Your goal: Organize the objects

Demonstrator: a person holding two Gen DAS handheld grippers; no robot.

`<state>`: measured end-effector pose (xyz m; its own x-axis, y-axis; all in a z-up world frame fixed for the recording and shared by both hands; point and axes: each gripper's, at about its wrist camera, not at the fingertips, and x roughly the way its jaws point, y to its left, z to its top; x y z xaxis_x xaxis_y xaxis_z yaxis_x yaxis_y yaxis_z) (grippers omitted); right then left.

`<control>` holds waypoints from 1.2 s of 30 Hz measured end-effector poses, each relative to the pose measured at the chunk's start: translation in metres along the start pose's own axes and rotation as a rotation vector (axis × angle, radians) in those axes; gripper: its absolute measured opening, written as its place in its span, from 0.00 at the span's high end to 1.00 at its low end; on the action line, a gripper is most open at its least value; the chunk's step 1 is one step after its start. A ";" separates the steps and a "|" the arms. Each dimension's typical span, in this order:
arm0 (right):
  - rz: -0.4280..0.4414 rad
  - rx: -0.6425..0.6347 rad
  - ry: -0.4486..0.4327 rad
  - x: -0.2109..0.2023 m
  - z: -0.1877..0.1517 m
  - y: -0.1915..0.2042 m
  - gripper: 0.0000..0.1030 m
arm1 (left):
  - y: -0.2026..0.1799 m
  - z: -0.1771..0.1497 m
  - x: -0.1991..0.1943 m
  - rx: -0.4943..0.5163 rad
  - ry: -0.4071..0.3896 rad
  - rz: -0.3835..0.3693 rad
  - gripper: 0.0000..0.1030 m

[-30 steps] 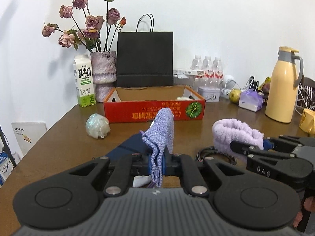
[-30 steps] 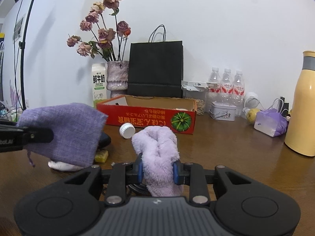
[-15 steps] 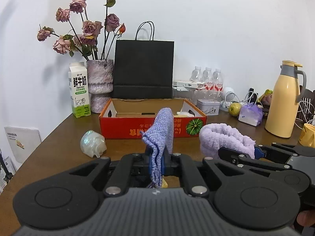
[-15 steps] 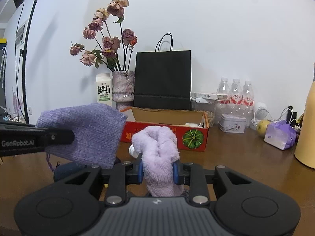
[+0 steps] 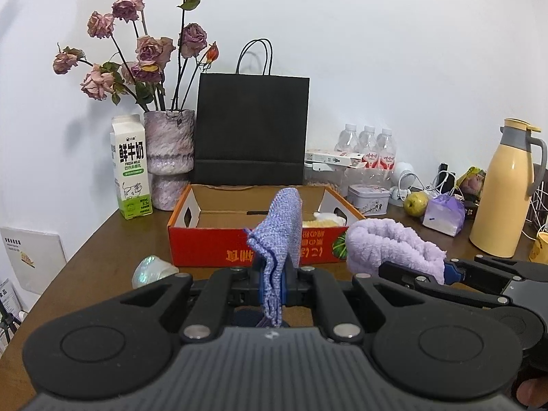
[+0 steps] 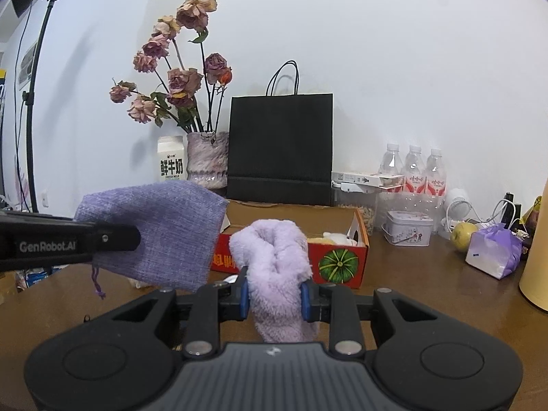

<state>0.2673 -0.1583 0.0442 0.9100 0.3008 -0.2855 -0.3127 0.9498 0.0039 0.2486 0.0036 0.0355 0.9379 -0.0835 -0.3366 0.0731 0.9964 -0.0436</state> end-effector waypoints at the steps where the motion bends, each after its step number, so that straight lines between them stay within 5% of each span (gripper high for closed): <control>1: -0.001 0.000 -0.001 0.003 0.002 0.000 0.75 | 0.001 0.002 0.004 0.000 0.000 -0.001 0.92; 36: 0.038 0.046 -0.047 0.118 0.065 -0.019 0.75 | 0.018 0.062 0.119 -0.068 -0.024 -0.035 0.92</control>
<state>0.3980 -0.1353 0.0726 0.9096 0.3397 -0.2392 -0.3358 0.9401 0.0582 0.3823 0.0124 0.0535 0.9430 -0.1168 -0.3116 0.0834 0.9894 -0.1185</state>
